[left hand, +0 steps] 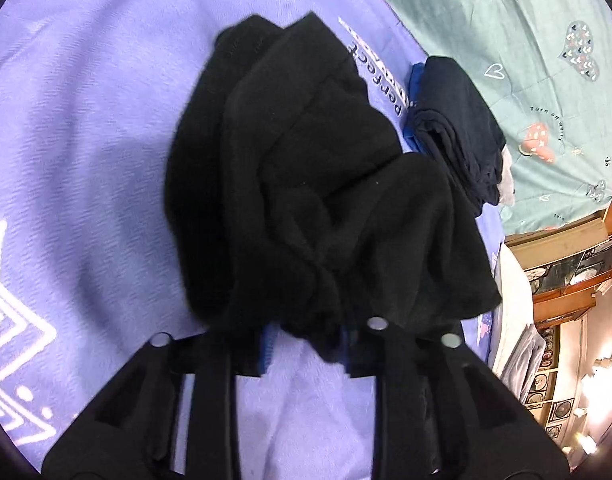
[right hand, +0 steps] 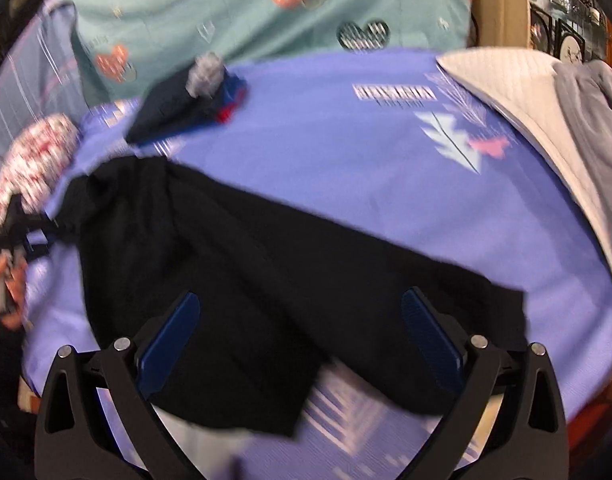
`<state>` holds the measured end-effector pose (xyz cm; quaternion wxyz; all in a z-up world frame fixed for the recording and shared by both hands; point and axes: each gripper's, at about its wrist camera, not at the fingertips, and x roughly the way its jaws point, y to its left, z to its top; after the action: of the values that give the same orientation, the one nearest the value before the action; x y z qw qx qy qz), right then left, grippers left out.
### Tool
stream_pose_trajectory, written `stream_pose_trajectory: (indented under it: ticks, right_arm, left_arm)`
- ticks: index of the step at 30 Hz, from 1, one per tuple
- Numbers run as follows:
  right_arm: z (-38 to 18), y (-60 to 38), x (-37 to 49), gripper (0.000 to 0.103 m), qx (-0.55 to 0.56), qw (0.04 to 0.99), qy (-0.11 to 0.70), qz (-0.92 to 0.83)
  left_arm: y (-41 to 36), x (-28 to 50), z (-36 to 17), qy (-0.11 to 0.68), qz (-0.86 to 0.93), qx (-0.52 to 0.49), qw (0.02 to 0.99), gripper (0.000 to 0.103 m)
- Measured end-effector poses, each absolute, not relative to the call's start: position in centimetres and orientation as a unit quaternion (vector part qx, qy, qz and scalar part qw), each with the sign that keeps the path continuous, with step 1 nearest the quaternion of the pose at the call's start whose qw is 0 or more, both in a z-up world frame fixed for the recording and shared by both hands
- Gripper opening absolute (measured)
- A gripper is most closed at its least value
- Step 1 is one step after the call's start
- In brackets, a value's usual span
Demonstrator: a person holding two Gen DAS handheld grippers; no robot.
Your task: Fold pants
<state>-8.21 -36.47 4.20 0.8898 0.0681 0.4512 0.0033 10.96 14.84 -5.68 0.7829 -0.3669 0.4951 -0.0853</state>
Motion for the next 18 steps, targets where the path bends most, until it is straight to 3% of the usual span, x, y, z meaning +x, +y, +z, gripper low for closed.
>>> stream_pose_trajectory:
  ticks: [1, 2, 4, 5, 6, 7, 8, 10, 18]
  right_arm:
    - [3.7, -36.7, -8.8, 0.101, 0.061, 0.881, 0.469, 0.002]
    - [3.1, -36.7, -9.5, 0.101, 0.060, 0.871, 0.487, 0.011]
    - [2.1, -36.1, -10.1, 0.101, 0.062, 0.859, 0.507, 0.026]
    - [1.5, -35.8, -10.0, 0.099, 0.065, 0.854, 0.515, 0.033]
    - [1.0, -35.4, -9.9, 0.086, 0.064, 0.850, 0.521, 0.037]
    - [0.4, -34.8, -9.5, 0.052, 0.061, 0.845, 0.530, 0.045]
    - [0.0, -34.3, -9.1, 0.028, 0.059, 0.839, 0.538, 0.056]
    - [-0.4, -33.4, -8.3, 0.011, 0.046, 0.842, 0.533, 0.064]
    - [7.3, -38.0, -10.3, 0.006, 0.099, 0.891, 0.436, 0.077]
  left_arm:
    - [14.8, 11.1, -5.7, 0.494, -0.088, -0.368, 0.783, 0.040]
    - [14.6, 11.4, -5.6, 0.489, -0.092, -0.375, 0.782, 0.057]
    - [14.1, 11.9, -5.2, 0.482, -0.105, -0.389, 0.778, 0.068]
    - [13.8, 12.0, -5.0, 0.481, -0.106, -0.380, 0.783, 0.059]
    - [13.6, 12.0, -4.7, 0.478, -0.108, -0.371, 0.788, 0.043]
    - [13.5, 11.8, -4.3, 0.474, -0.114, -0.360, 0.795, 0.014]
    - [13.9, 11.4, -3.9, 0.466, -0.120, -0.367, 0.796, 0.014]
    - [14.9, 10.3, -2.6, 0.446, -0.117, -0.367, 0.808, 0.011]
    - [23.6, 1.5, 7.1, 0.332, -0.102, -0.366, 0.864, 0.009]
